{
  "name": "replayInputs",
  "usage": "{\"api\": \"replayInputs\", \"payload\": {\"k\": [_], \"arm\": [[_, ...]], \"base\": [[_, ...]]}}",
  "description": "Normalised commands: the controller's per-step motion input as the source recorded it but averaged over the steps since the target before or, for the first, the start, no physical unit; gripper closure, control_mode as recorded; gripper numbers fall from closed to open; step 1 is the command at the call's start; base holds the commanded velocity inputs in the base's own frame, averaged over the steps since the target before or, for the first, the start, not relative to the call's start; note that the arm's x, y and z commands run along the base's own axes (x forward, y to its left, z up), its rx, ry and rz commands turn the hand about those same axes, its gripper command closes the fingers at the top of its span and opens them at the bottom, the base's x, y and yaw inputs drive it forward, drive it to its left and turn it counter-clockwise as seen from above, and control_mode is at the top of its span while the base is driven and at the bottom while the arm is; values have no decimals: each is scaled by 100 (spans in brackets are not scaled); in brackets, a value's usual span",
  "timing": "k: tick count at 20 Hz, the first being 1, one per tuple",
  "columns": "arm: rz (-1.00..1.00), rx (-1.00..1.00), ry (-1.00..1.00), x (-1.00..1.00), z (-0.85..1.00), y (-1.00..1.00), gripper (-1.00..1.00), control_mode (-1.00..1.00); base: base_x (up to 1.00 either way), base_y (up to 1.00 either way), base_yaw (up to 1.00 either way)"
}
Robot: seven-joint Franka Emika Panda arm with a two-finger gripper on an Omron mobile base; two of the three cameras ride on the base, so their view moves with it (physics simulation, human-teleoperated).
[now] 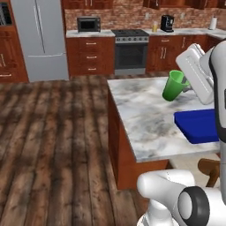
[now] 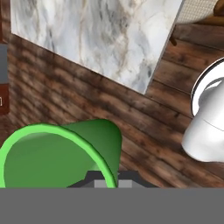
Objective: There is a tray on the dining counter. Grab the cup, mug, and pitcher and place them on the tray. The pitcher may be placed next to the tray if it cannot fit the tray.
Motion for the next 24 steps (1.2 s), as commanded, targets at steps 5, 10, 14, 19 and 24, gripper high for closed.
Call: {"api": "replayInputs", "payload": {"k": [5, 10, 14, 19, 24], "arm": [[0, 0, 0, 0, 0, 0, 100, 100], [0, 0, 0, 0, 0, 0, 100, 100], [0, 0, 0, 0, 0, 0, 100, 100], [0, 0, 0, 0, 0, 0, 100, 100], [0, 0, 0, 0, 0, 0, 100, 100]], "base": [[-5, -7, -28], [-24, 8, -9], [-27, 21, 2], [-49, 2, 6], [-53, 23, 0]]}}
